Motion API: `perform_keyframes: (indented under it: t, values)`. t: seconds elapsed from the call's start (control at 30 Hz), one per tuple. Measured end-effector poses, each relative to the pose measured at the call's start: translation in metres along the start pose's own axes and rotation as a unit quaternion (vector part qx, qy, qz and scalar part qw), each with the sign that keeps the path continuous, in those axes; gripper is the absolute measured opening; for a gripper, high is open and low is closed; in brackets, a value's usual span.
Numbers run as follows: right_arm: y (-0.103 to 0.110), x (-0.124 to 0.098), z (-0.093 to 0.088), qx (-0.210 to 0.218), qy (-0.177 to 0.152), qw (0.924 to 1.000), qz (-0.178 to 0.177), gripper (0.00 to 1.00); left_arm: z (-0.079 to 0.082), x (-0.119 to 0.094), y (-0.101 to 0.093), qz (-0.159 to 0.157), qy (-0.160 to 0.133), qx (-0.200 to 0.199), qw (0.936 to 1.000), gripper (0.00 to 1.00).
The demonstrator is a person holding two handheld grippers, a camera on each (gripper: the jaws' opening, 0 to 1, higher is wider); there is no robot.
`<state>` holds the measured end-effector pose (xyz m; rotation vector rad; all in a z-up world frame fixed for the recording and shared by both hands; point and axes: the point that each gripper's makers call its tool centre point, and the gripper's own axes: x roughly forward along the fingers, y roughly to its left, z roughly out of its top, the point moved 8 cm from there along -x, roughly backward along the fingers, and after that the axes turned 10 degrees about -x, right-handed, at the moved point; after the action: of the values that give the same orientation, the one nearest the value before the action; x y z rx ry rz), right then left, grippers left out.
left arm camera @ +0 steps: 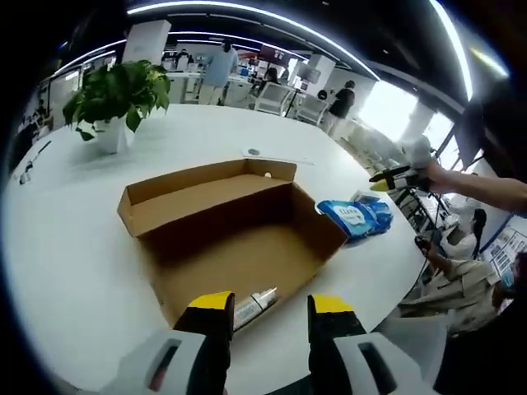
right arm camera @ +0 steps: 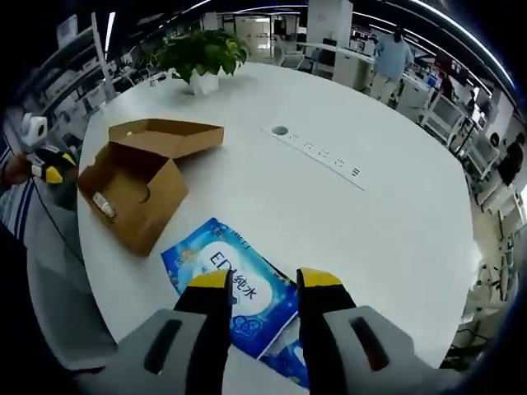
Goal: Operate the shoe box by opening the lid, removing the specified soft item, and placing it in the target area until the item is outside and the box remains undamaged.
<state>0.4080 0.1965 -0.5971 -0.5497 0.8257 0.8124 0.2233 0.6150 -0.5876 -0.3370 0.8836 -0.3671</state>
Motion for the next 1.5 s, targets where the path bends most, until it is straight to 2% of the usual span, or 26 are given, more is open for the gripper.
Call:
perform_keyframes:
  t: [0.27,0.43,0.53,0.77,0.83,0.93,1.0,1.03,1.2,1.27,1.4,1.5]
  values:
    - [0.016,-0.002,0.009,0.011,-0.034,0.9993,0.011,0.30,0.012,0.012,0.012,0.004,0.012,0.031,0.9994,0.37]
    - [0.025,-0.005,0.007,0.028,-0.057,0.9979,0.012,0.30,0.016,0.025,0.024,0.001,0.028,0.049,0.9984,0.38]
    - [0.030,-0.008,0.001,0.037,-0.062,0.9973,0.014,0.31,0.017,0.033,0.032,0.002,0.043,0.064,0.9971,0.38]
    - [0.049,-0.021,-0.017,0.052,-0.071,0.9960,0.016,0.32,0.015,0.052,0.043,-0.007,0.098,0.118,0.9881,0.39]
    - [0.055,-0.025,-0.022,0.055,-0.073,0.9957,0.015,0.32,0.015,0.059,0.043,-0.018,0.115,0.133,0.9843,0.39]
    - [0.066,-0.033,-0.030,0.066,-0.077,0.9947,0.014,0.32,0.015,0.068,0.042,-0.031,0.143,0.169,0.9747,0.39]
    - [0.073,-0.036,-0.035,0.075,-0.081,0.9938,0.014,0.32,0.013,0.074,0.041,-0.036,0.164,0.198,0.9658,0.39]
    - [0.075,-0.037,-0.038,0.081,-0.082,0.9933,0.012,0.32,0.012,0.077,0.041,-0.040,0.176,0.219,0.9590,0.39]
    - [0.092,-0.041,-0.055,0.102,-0.082,0.9913,0.008,0.32,0.004,0.089,0.038,-0.062,0.219,0.261,0.9380,0.41]
    - [0.099,-0.044,-0.060,0.108,-0.081,0.9908,0.007,0.32,0.005,0.093,0.038,-0.066,0.221,0.262,0.9370,0.40]
    - [0.107,-0.049,-0.068,0.119,-0.081,0.9896,0.004,0.32,0.003,0.101,0.043,-0.080,0.253,0.246,0.9323,0.41]
    - [0.113,-0.053,-0.073,0.123,-0.078,0.9894,0.000,0.33,0.003,0.106,0.045,-0.086,0.260,0.251,0.9283,0.43]
